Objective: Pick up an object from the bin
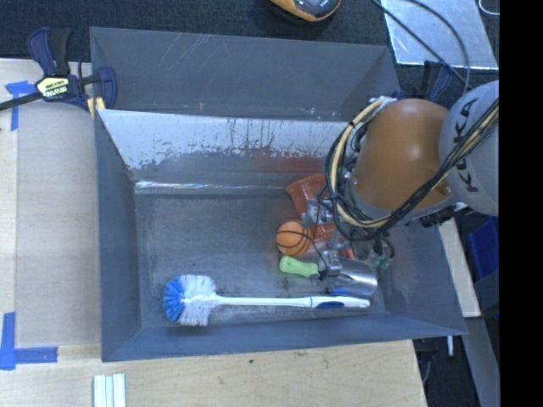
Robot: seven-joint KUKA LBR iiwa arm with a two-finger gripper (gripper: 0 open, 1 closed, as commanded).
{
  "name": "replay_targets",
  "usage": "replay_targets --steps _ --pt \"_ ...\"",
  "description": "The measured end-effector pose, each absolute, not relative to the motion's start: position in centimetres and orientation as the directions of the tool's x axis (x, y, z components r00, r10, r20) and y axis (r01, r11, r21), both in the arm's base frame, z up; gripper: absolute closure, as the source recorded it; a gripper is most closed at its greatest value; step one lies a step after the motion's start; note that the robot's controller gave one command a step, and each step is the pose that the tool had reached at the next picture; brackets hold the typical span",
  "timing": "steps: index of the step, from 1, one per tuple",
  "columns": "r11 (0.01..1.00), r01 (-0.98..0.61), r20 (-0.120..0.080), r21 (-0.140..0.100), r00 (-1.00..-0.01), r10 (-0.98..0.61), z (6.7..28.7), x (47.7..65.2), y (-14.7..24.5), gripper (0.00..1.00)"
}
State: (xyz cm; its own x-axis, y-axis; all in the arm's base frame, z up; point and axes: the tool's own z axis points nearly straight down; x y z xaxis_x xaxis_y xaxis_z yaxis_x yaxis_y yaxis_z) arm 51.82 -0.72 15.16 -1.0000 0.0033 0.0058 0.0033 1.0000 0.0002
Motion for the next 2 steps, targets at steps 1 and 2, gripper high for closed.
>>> replay_targets --steps 1,2 --pt "1.000 0.003 -0.003 0.000 -1.000 0.003 15.63 52.00 -0.73 1.00" --pt "1.000 0.002 -0.003 0.000 -1.000 0.002 15.63 52.00 -0.73 1.00"
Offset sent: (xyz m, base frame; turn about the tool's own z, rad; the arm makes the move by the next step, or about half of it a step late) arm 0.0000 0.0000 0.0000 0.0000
